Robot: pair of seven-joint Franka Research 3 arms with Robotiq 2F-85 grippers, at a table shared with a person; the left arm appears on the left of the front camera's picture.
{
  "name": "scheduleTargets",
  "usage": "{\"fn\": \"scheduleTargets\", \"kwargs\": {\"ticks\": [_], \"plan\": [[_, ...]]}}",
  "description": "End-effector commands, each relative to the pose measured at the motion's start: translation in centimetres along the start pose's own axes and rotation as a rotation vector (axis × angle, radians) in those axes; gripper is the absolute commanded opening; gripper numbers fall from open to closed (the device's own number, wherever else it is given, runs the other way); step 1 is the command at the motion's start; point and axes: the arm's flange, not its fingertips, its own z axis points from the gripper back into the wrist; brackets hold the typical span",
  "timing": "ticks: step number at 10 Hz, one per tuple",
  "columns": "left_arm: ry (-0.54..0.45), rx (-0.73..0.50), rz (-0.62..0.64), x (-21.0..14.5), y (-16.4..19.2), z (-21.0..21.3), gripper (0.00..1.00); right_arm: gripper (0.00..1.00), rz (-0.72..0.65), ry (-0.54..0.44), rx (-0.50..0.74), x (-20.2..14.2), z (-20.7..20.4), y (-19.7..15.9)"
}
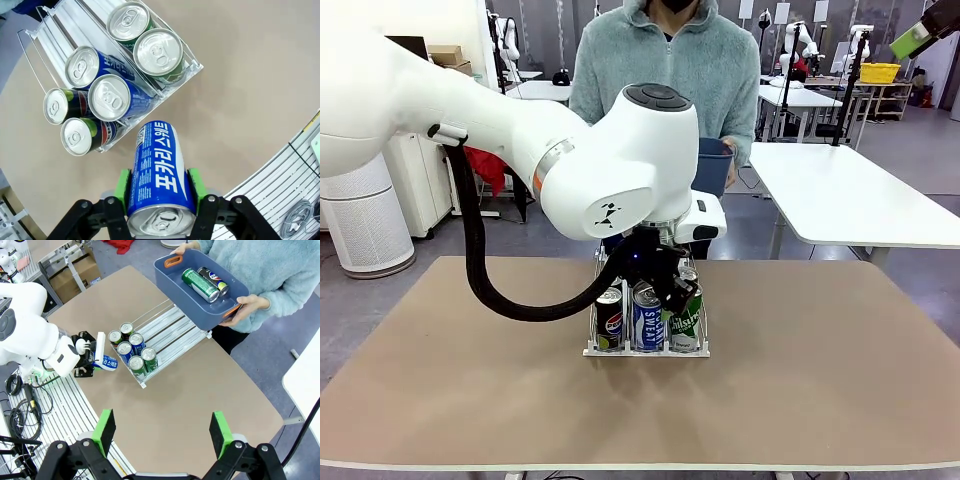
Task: Fill the beverage cans into the dispenser.
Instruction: Place the picked Ionic drink in the line of the Automatic Can Dispenser with the same cans.
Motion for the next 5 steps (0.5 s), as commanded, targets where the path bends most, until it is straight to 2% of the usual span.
{"fn": "scheduleTargets", "kwargs": {"ticks": [1, 5], "plan": [[0.002, 0.013, -0.009, 1.4, 1.2, -0.4, 0.57, 1.0, 0.0, 0.001, 0.004, -0.1, -0.1, 0.0], [0.022, -0.029, -0.009, 2.6, 2.1, -2.0, 0.57, 1.0, 0.0, 0.001, 0.004, -0.1, -0.1, 0.0]]}}
